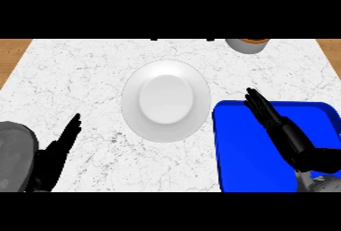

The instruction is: Pick the tomato from the tray and place it in the plate

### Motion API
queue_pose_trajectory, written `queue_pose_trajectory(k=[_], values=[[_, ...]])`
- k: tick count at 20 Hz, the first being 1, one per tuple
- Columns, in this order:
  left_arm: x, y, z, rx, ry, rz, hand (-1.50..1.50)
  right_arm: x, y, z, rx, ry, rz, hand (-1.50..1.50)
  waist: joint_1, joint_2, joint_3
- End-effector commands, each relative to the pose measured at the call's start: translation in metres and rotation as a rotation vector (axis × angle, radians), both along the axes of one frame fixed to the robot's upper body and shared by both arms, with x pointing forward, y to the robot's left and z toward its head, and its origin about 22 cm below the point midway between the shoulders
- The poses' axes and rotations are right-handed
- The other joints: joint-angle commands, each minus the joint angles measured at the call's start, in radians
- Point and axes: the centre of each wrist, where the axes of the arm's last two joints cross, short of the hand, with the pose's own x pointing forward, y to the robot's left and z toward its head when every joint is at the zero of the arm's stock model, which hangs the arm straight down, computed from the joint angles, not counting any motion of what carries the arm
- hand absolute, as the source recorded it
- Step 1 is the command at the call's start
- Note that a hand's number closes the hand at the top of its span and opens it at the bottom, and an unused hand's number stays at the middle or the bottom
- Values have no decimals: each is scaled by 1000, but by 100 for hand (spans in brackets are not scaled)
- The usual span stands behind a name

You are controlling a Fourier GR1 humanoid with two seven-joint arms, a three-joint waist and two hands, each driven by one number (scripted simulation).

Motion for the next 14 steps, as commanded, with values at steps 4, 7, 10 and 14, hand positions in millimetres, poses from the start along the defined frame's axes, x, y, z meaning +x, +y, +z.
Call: queue_pose_trajectory(k=[4, 7, 10, 14], values=[[36, -1, 38, -4, -186, 31, 0, 34, -57, 19, 200, -16, -636, -150, -32, 1, 14], [37, -5, 43, 0, -216, -10, 0, 15, -113, 17, -510, -20, -588, -150, -16, 33, -32], [49, -15, 51, -39, -237, -27, 0, 17, -117, -10, -473, 74, -986, 150, -15, 13, 5], [74, -29, 60, -47, -228, -17, 0, 13, -47, -60, -247, 124, -1127, -150, -15, 0, 13]])
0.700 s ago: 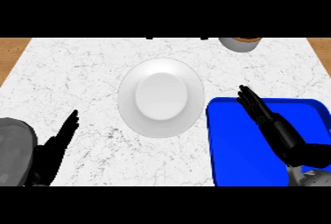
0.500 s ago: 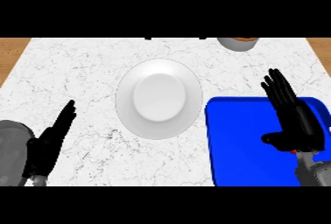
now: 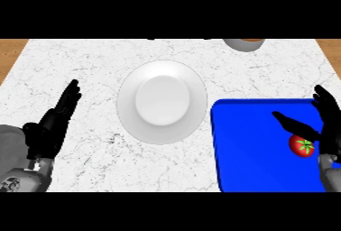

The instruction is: Pick the tomato from the tray and place it in the plate

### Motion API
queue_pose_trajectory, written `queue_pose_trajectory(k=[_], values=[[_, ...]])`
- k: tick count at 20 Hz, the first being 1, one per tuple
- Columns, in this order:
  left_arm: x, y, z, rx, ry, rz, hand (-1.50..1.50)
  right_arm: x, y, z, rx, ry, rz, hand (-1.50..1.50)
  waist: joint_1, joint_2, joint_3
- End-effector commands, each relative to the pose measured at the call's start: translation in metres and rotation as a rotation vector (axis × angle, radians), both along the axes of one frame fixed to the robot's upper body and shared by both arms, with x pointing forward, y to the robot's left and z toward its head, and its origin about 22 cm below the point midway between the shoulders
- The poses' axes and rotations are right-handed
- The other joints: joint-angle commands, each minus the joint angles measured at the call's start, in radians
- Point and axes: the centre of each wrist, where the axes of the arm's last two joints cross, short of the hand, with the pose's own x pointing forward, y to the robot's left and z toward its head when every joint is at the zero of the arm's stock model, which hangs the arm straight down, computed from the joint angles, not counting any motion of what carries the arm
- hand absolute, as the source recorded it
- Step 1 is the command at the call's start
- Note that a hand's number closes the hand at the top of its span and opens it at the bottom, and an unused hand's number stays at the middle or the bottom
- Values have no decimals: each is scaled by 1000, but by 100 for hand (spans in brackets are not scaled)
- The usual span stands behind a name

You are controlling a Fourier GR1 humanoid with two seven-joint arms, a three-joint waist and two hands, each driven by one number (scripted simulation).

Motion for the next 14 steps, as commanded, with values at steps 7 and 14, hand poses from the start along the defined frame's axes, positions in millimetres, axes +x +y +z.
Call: queue_pose_trajectory(k=[7, 14], values=[[33, -20, 4, -18, 6, -5, 0, 2, 28, -8, -288, 35, -249, -150, 4, -14, 3], [32, -12, 3, -2, 6, 9, 0, -21, 7, 54, -383, 306, -240, -150, -11, -24, 0]])
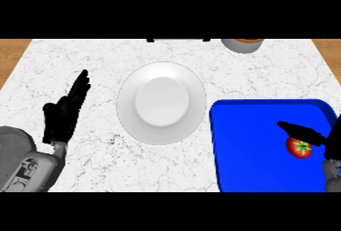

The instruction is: Pick the tomato from the tray and place it in the plate

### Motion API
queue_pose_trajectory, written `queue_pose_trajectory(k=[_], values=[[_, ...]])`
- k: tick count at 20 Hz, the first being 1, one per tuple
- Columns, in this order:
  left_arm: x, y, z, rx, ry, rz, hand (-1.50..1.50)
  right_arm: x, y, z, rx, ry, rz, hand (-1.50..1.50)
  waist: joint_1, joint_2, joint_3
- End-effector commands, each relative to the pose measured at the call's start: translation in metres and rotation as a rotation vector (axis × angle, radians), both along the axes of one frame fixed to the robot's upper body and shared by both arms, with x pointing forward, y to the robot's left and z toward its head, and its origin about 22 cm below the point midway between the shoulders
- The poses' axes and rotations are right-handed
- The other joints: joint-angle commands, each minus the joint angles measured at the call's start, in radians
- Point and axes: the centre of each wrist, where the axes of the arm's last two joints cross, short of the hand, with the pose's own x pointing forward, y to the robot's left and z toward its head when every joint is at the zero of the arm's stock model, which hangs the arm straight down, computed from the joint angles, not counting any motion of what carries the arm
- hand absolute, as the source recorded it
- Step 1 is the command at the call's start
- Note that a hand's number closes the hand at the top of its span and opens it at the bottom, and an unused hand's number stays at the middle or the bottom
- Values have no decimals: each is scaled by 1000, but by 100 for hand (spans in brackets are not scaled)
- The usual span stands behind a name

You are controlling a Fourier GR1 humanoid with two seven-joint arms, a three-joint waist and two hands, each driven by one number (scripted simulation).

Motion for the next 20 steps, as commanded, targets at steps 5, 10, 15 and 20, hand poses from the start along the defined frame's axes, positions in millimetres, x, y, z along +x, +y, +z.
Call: queue_pose_trajectory(k=[5, 10, 15, 20], values=[[1, 0, -3, -4, 9, -7, 0, -8, 0, 70, 52, 423, -24, -150, 4, -1, 1], [-4, -1, -2, 0, -3, -32, 0, -16, 2, 99, 71, 560, -39, -150, 17, 1, 3], [1, -3, 7, 4, -11, -8, 0, -29, -12, 83, 127, 602, -67, -150, 17, 2, 5], [2, -7, 2, -25, -14, -42, 0, -9, -1, 69, 167, 628, -49, -150, 30, 6, 5]])
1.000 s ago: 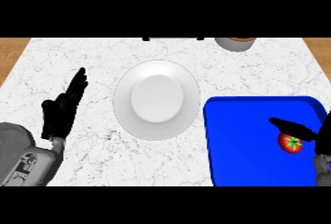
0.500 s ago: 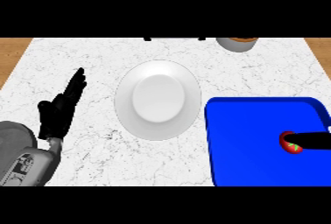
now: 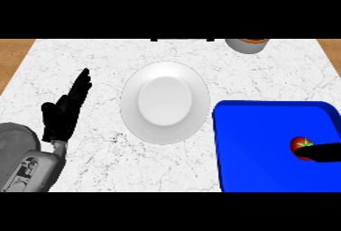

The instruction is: Pick the tomato from the tray and place it in the plate

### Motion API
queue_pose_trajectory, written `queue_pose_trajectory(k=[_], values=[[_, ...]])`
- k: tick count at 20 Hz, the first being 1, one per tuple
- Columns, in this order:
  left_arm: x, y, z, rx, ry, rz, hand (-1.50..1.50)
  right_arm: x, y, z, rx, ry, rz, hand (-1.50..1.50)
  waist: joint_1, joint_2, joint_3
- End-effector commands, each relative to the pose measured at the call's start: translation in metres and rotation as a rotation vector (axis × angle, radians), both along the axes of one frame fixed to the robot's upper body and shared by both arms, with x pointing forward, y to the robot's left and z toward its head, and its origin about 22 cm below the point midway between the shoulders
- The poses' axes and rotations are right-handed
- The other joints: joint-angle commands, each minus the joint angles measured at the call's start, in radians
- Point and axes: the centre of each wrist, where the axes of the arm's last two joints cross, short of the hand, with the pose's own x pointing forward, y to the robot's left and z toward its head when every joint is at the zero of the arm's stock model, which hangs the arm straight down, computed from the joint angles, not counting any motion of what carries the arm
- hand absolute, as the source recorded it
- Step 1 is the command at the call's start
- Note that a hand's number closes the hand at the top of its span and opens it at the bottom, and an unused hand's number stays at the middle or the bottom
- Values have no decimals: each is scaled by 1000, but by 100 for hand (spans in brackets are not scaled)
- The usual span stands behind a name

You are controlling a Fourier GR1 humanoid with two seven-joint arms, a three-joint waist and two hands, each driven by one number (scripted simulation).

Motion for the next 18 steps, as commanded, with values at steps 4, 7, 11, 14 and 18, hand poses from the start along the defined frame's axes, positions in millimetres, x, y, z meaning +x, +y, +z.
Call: queue_pose_trajectory(k=[4, 7, 11, 14, 18], values=[[11, 17, 5, -5, 3, 0, 0, 20, -15, -12, 44, 203, -58, -150, 8, 4, 1], [2, -20, -7, 2, 5, -4, 0, 9, -22, -37, 51, 248, -51, -150, 0, 2, 1], [8, -1, 6, -7, -8, -11, 0, 22, -8, -65, 67, 243, -39, -150, 6, 2, 1], [6, -12, -12, -11, 12, 5, 0, 23, -18, -68, 65, 279, -34, -150, 2, 2, 1], [15, 14, 1, 13, 2, 13, 0, 17, -19, -81, 87, 299, -46, -150, 0, 1, 1]])
